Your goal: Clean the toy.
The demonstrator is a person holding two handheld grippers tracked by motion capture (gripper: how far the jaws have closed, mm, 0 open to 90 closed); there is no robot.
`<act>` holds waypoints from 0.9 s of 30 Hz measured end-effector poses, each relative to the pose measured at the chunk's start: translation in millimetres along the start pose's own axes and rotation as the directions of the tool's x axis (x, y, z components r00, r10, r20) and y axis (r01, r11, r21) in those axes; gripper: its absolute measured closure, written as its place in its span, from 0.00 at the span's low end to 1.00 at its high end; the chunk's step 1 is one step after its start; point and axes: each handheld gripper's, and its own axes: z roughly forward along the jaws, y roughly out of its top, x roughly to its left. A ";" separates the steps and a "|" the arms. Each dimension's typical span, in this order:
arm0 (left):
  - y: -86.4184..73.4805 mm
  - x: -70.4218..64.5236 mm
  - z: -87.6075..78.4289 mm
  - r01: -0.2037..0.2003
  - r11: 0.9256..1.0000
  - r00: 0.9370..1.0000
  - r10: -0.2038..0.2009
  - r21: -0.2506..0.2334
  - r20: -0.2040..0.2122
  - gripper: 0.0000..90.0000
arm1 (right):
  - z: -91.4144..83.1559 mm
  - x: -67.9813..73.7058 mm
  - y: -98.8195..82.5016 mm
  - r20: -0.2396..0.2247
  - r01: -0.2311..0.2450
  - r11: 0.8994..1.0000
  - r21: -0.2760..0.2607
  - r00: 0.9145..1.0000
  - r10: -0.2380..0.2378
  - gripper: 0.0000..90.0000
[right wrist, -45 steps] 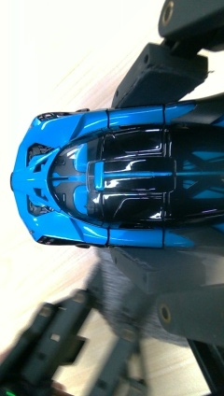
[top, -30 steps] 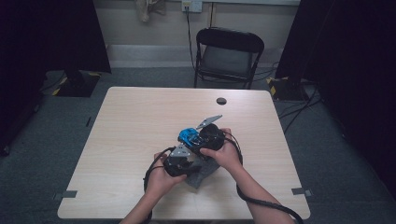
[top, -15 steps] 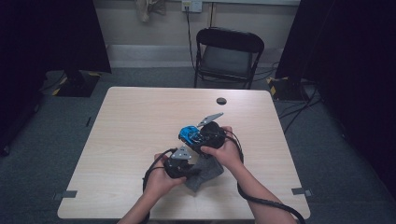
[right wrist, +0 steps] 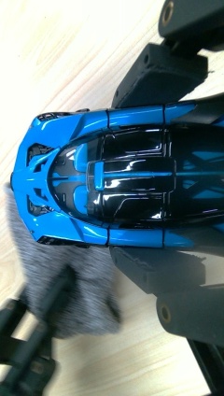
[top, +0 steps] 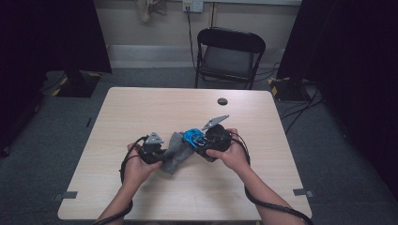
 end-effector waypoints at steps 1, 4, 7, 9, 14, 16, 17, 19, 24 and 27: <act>0.8 3.0 -1.6 0.004 1.000 1.000 -0.005 -0.008 -0.009 0.84 | 0.1 1.0 -0.1 -0.005 0.006 1.000 0.004 1.000 -0.006 0.32; 2.7 4.5 -1.6 0.023 0.999 1.000 -0.023 -0.030 -0.011 0.84 | 1.6 5.1 -0.4 -0.015 0.016 1.000 0.007 1.000 -0.016 0.32; 4.7 1.4 0.7 0.032 0.998 0.999 -0.032 -0.049 0.012 0.84 | 3.8 8.4 0.6 -0.018 0.022 1.000 0.004 1.000 -0.022 0.32; 6.2 -2.4 3.6 0.025 0.998 0.999 -0.023 -0.053 0.026 0.84 | 6.3 10.5 1.7 -0.013 0.024 1.000 0.005 1.000 -0.024 0.32; 9.3 -13.3 10.6 0.005 0.999 0.998 -0.002 -0.045 0.057 0.84 | 11.2 13.8 3.8 -0.018 0.032 0.999 0.014 0.999 -0.031 0.32; 9.6 -16.1 12.0 -0.003 0.999 0.998 0.006 -0.048 0.059 0.84 | 11.7 14.1 4.7 -0.020 0.028 0.999 0.017 0.999 -0.028 0.32; 9.7 -18.0 12.7 0.002 0.999 0.998 0.001 -0.051 0.067 0.84 | 11.7 14.0 4.9 -0.016 0.028 0.999 0.017 0.999 -0.028 0.32; 10.2 -21.5 13.9 -0.007 0.999 0.997 0.010 -0.050 0.074 0.84 | 11.8 13.0 5.5 -0.018 0.026 1.000 0.016 1.000 -0.026 0.32; 11.4 -30.4 18.4 -0.032 0.998 0.995 0.037 -0.046 0.092 0.84 | 12.7 12.1 6.8 -0.014 0.023 1.000 0.016 1.000 -0.022 0.32; 12.4 -34.2 20.6 -0.039 0.998 0.994 0.043 -0.044 0.099 0.84 | 13.6 11.6 6.8 -0.014 0.022 1.000 0.018 1.000 -0.022 0.32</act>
